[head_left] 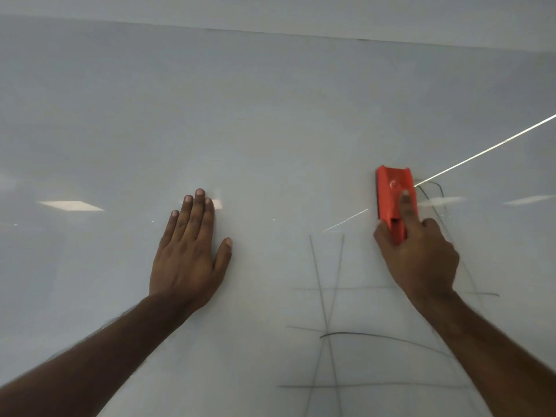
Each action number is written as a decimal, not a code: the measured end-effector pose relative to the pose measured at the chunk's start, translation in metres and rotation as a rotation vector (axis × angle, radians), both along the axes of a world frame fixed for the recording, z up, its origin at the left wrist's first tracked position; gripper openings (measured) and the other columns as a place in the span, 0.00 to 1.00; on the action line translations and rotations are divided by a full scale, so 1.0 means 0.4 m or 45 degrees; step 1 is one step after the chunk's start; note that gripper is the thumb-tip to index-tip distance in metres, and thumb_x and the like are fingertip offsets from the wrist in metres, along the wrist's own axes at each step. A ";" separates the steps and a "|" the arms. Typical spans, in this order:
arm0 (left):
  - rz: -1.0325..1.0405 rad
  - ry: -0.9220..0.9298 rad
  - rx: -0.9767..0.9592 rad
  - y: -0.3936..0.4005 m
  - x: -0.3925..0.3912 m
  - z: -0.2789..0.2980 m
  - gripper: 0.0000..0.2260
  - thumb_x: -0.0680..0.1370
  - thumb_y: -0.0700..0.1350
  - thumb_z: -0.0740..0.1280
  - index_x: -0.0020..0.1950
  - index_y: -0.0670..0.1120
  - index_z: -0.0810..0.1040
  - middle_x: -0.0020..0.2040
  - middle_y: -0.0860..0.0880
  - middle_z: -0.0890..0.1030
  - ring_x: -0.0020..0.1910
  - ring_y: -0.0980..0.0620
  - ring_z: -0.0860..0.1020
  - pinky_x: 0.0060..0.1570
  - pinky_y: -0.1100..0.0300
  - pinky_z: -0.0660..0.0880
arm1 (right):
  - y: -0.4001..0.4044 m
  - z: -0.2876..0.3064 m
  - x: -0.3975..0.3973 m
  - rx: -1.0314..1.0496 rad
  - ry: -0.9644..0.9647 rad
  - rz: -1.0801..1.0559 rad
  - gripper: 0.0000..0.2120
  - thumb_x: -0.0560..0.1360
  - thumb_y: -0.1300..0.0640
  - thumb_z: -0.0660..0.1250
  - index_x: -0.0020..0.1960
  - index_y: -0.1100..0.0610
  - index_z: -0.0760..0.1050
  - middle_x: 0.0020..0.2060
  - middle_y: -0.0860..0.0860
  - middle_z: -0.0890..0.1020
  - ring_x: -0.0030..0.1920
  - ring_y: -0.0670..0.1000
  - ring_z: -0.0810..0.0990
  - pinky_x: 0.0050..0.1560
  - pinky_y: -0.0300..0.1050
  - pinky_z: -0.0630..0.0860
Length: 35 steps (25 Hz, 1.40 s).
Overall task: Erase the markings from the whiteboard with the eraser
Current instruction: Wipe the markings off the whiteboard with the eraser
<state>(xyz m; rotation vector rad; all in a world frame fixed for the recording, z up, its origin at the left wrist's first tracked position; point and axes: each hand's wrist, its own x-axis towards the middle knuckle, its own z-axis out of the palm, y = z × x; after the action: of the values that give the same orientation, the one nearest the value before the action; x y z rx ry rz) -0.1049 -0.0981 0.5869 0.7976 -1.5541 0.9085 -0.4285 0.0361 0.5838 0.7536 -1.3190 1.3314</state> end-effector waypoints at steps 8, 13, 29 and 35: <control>0.029 0.017 0.001 0.001 -0.031 -0.017 0.31 0.83 0.56 0.47 0.82 0.39 0.52 0.83 0.44 0.51 0.83 0.48 0.49 0.81 0.52 0.47 | -0.041 -0.013 0.136 -0.008 0.049 0.151 0.29 0.74 0.43 0.64 0.74 0.52 0.70 0.35 0.57 0.74 0.27 0.62 0.74 0.28 0.46 0.68; -0.017 0.012 0.012 0.003 -0.028 -0.022 0.30 0.83 0.54 0.48 0.82 0.40 0.53 0.83 0.46 0.52 0.82 0.49 0.50 0.81 0.51 0.48 | -0.082 -0.188 0.293 0.316 0.711 0.231 0.29 0.75 0.42 0.65 0.74 0.49 0.69 0.37 0.53 0.74 0.27 0.56 0.70 0.30 0.46 0.67; -0.027 0.003 -0.006 0.005 -0.038 -0.129 0.29 0.84 0.53 0.48 0.82 0.40 0.54 0.83 0.44 0.53 0.82 0.47 0.51 0.81 0.49 0.49 | -0.029 -0.234 0.076 -0.006 0.039 0.187 0.30 0.76 0.43 0.64 0.75 0.54 0.68 0.34 0.54 0.70 0.26 0.57 0.68 0.30 0.46 0.68; -0.037 -0.053 0.028 0.010 -0.025 -0.176 0.29 0.84 0.52 0.49 0.82 0.41 0.51 0.83 0.45 0.51 0.83 0.47 0.49 0.81 0.49 0.48 | -0.087 -0.460 0.305 0.369 0.698 0.262 0.28 0.77 0.43 0.65 0.75 0.48 0.67 0.37 0.52 0.73 0.31 0.55 0.71 0.35 0.48 0.67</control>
<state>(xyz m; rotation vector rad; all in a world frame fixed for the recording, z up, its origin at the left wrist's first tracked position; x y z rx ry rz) -0.1147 -0.0941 0.5166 0.7737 -1.6101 0.8932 -0.3066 0.0011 0.3998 1.3745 -1.0123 0.9905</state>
